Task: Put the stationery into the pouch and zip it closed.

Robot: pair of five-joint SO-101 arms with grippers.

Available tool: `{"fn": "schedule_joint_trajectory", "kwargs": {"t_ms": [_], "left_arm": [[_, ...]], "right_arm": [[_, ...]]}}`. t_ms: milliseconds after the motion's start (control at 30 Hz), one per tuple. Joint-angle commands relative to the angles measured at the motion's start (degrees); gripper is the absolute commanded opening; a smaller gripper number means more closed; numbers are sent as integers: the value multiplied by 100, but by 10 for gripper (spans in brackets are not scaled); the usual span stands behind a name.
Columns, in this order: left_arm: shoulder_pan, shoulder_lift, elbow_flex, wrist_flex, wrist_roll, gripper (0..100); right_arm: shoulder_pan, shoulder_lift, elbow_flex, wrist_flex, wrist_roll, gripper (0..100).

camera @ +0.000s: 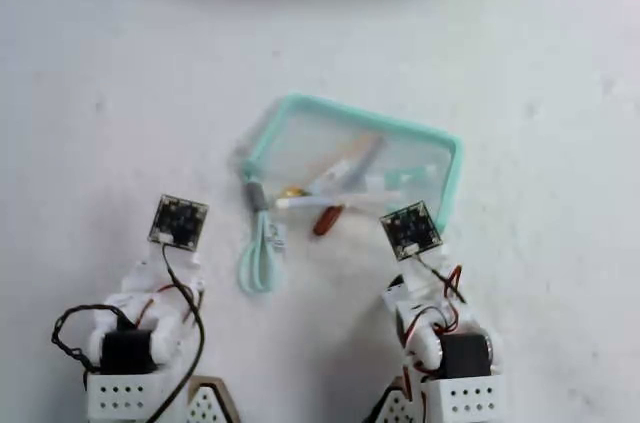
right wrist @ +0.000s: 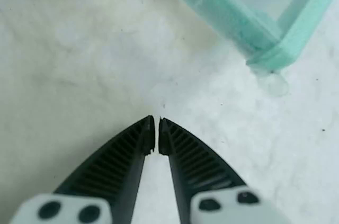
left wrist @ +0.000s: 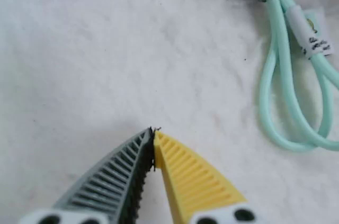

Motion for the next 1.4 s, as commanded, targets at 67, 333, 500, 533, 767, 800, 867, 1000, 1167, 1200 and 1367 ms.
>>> {"fn": "schedule_joint_trajectory", "kwargs": {"t_ms": [67,333,500,533,767,800,867,1000,1167,1200,1367], "left_arm": [[-22,-57,0,-26,-62,24],[-22,-57,0,-26,-62,24],[-22,-57,0,-26,-62,24],[-22,-57,0,-26,-62,24],[4,-57,0,-35,-35,24],[4,-57,0,-53,-35,24],[4,-57,0,-255,-35,24],[-22,-57,0,-396,-35,24],[-22,-57,0,-396,-44,24],[-22,-57,0,-396,-44,24],[-22,-57,0,-396,-53,24]], "right_arm": [[13,-40,53,40,9,17],[4,-40,53,40,18,17],[22,-40,53,40,18,18],[48,-40,53,40,18,18],[4,-40,53,-505,9,18],[4,-40,53,-901,9,18],[4,-40,53,-1921,9,18],[4,-40,53,-3591,9,18],[-277,-40,53,-5121,53,18],[-382,-40,53,-5305,53,18],[-1156,-40,53,-5499,53,19]]}}
